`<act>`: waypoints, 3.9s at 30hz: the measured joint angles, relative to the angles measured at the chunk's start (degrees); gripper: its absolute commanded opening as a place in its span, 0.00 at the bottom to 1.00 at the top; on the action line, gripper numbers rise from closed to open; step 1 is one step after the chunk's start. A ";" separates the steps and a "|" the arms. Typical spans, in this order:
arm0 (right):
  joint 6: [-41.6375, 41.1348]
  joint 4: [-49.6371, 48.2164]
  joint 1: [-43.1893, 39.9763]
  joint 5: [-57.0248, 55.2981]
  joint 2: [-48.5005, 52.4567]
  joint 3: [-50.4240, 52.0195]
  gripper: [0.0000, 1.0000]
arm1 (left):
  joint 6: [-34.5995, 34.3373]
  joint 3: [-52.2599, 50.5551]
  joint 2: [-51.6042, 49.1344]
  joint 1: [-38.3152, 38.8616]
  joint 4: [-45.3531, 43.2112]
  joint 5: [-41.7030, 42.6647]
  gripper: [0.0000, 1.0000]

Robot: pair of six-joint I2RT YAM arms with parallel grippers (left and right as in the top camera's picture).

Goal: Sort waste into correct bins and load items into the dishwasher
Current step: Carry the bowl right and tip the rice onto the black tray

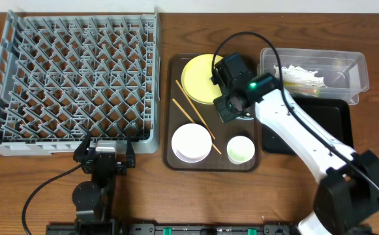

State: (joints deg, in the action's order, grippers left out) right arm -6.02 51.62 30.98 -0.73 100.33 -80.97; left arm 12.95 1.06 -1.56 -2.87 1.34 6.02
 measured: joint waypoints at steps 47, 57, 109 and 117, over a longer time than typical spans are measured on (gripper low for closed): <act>9.27 -17.99 -62.10 77.29 -10.88 30.67 0.01 | 0.00 0.00 0.00 -0.02 0.00 0.00 0.99; 9.16 -28.63 -67.12 85.35 -6.97 36.98 0.01 | 0.00 0.00 0.00 -0.02 0.00 0.00 0.99; -21.22 -45.59 -67.41 86.03 -6.97 37.33 0.01 | 0.00 0.00 0.00 0.00 0.00 0.00 0.99; -21.42 -48.06 -67.38 87.78 -6.97 37.33 0.01 | 0.00 0.00 0.00 0.00 0.00 0.00 0.99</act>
State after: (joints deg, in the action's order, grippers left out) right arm -27.44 3.55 -36.40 87.05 93.36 -43.64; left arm 12.95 1.06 -1.56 -2.87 1.34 6.02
